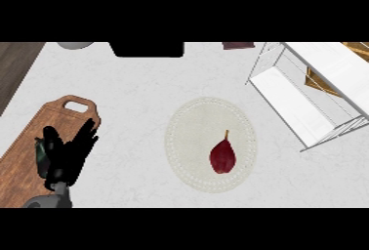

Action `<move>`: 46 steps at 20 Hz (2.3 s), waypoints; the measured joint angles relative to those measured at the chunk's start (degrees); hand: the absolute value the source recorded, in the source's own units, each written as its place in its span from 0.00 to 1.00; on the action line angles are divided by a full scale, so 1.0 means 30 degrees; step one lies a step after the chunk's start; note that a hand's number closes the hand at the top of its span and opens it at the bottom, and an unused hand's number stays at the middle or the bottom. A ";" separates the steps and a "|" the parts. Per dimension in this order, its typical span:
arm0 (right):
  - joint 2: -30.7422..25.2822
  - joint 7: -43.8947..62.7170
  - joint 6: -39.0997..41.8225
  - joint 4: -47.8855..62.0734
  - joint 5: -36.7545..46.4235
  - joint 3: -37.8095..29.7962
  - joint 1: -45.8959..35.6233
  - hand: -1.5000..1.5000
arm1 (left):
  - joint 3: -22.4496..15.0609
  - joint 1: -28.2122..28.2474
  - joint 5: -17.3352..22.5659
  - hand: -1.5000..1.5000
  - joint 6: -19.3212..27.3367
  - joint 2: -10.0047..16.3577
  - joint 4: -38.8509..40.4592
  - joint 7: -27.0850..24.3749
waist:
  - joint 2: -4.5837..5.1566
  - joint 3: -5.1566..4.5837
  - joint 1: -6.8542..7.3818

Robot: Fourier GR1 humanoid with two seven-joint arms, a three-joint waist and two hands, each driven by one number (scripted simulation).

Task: Pick the cupcake from the placemat and place it in the tiered shelf

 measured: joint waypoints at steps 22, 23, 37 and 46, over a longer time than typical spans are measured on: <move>0.0941 -0.0463 -0.3121 -0.4598 0.0606 -0.4168 0.1146 0.00 | 0.0194 -0.0210 -0.0107 0.50 -0.0196 -0.0009 -0.0306 0.0553 | 0.0024 0.0009 0.0036; 0.1046 -0.0533 -0.3533 -0.4823 0.0637 -0.4444 0.1114 0.00 | 0.0276 -0.0333 -0.0058 0.50 -0.0275 0.0039 -0.0162 0.0470 | 0.0030 0.0004 0.0033; 0.0856 0.0467 -0.4900 -1.1245 0.4938 -0.7835 0.2870 0.00 | 0.0642 0.0398 0.0045 0.50 -0.0532 0.0177 -0.0065 0.0083 | -0.0120 -0.0010 -0.0351; 0.2064 0.1193 -0.1444 -2.0241 0.4647 -0.9946 0.5248 0.00 | 0.0701 0.0686 -0.0022 0.50 -0.0257 0.0039 -0.0534 0.0288 | -0.0247 -0.0004 -0.0631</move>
